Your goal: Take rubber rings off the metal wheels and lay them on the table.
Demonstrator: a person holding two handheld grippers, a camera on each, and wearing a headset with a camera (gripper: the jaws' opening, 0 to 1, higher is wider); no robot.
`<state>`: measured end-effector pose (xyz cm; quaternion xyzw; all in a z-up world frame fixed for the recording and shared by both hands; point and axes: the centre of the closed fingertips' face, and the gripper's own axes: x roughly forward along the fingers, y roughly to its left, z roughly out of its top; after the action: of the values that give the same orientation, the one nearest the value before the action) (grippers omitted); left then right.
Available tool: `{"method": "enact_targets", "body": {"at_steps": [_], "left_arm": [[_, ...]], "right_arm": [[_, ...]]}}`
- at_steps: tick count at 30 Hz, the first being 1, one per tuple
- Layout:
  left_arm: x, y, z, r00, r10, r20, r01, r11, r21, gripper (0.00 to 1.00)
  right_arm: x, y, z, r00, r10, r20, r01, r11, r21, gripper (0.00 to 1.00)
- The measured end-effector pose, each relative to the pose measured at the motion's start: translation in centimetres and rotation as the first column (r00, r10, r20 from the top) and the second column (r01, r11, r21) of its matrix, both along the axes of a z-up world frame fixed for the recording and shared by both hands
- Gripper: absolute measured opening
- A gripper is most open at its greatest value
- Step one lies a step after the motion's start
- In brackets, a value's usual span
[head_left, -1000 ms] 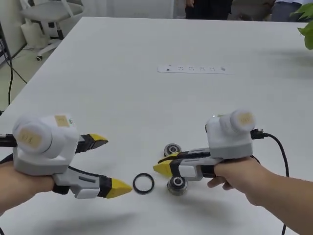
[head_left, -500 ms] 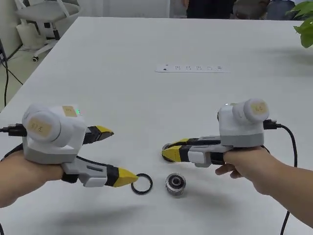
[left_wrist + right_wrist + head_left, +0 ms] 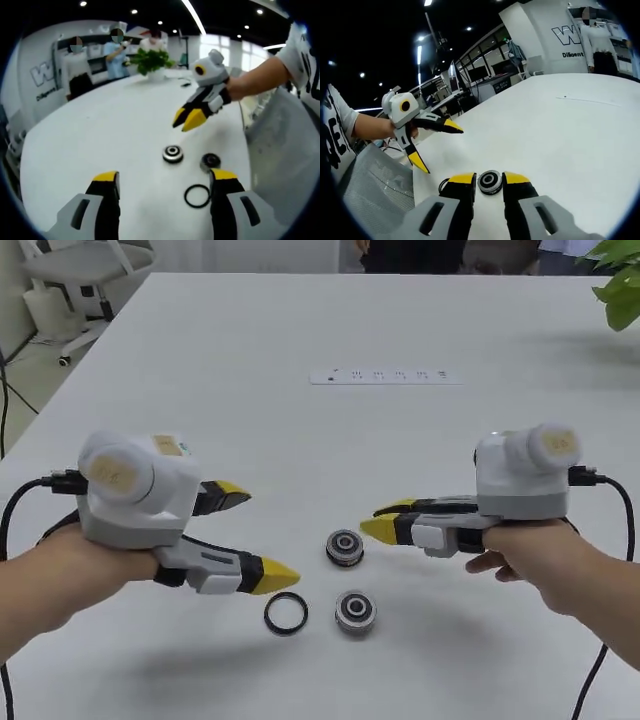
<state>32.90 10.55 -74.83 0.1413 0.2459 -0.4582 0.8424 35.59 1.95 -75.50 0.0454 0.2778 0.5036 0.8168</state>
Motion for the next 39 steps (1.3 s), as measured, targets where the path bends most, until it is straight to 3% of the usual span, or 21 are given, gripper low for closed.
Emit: {"method": "enact_targets", "body": {"at_steps": [18,39], "left_arm": [[1.4,-1.9,-0.7,1.0,-0.014,-0.005,0.014,1.0,-0.002,0.7],[1.9,-3.5,-2.0,0.999,-0.021,-0.046,0.02,1.0,-0.02,0.57]], "right_arm": [[-0.2,-0.3,-1.7,1.0,0.005,-0.012,-0.005,1.0,-0.026,0.21],[-0.7,0.3,-4.2,0.998,0.058,-0.009,-0.059,0.995,-0.086,0.21]]}}
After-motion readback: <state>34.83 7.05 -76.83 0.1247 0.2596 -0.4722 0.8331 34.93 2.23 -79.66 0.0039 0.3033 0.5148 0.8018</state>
